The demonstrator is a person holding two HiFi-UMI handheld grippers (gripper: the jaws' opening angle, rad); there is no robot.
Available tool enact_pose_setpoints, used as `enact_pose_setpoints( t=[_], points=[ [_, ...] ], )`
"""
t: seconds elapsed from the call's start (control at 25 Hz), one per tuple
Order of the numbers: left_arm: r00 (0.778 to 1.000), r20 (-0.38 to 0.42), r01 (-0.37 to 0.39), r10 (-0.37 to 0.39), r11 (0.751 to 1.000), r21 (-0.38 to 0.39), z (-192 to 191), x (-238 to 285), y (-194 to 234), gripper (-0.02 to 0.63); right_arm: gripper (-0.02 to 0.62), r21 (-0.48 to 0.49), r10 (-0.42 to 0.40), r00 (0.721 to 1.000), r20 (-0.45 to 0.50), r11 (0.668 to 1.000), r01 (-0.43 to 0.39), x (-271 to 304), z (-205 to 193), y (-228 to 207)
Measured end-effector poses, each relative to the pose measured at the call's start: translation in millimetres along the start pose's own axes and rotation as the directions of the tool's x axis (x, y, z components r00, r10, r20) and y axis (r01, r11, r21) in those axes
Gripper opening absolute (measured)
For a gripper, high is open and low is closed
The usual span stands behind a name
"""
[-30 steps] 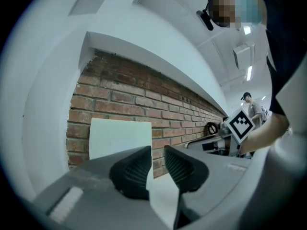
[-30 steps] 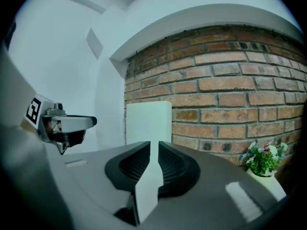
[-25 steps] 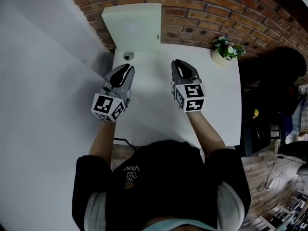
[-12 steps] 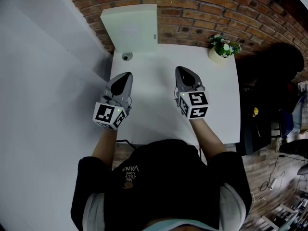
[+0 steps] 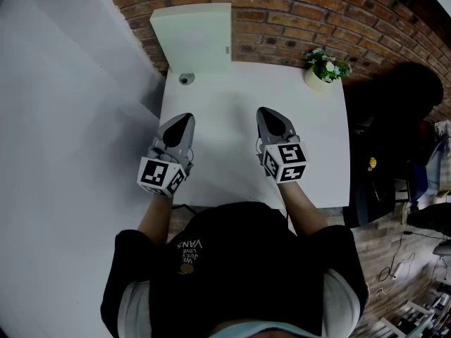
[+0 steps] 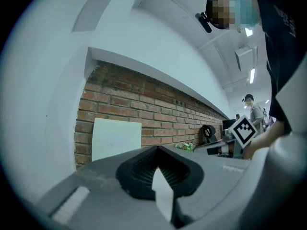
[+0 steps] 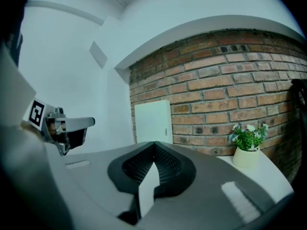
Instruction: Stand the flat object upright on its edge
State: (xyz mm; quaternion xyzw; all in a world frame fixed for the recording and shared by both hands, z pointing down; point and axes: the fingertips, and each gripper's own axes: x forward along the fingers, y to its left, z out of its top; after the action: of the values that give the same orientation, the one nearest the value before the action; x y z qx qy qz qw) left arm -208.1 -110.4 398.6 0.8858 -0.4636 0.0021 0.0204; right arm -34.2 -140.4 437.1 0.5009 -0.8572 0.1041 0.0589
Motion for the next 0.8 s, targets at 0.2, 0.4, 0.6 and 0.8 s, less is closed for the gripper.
enact_pose_setpoints(
  t=[0.2,0.4,0.6,0.8],
  points=[
    [1.000,0.002,-0.025,0.025,0.999,-0.028,-1,-18,-6,0.002,-0.002,0.012,0.012,1.000,-0.003,1.000,-0.012,-18,-6,7],
    [0.999,0.009,-0.044,0.045,0.997,-0.067,-2,-32,-13,0.001,-0.002,0.039,0.012,1.000,0.000,0.999,-0.012,-40,-7,13],
    [0.999,0.009,-0.045,0.046,0.996,-0.075,-1,-43,-21,0.001,-0.002,0.054,0.006,1.000,0.003,0.999,-0.006,-60,-8,16],
    [0.999,0.017,-0.039,0.040,0.997,-0.072,5,-47,-25,0.000,-0.003,0.059,0.006,1.000,0.001,0.998,-0.006,-70,-9,19]
  ],
)
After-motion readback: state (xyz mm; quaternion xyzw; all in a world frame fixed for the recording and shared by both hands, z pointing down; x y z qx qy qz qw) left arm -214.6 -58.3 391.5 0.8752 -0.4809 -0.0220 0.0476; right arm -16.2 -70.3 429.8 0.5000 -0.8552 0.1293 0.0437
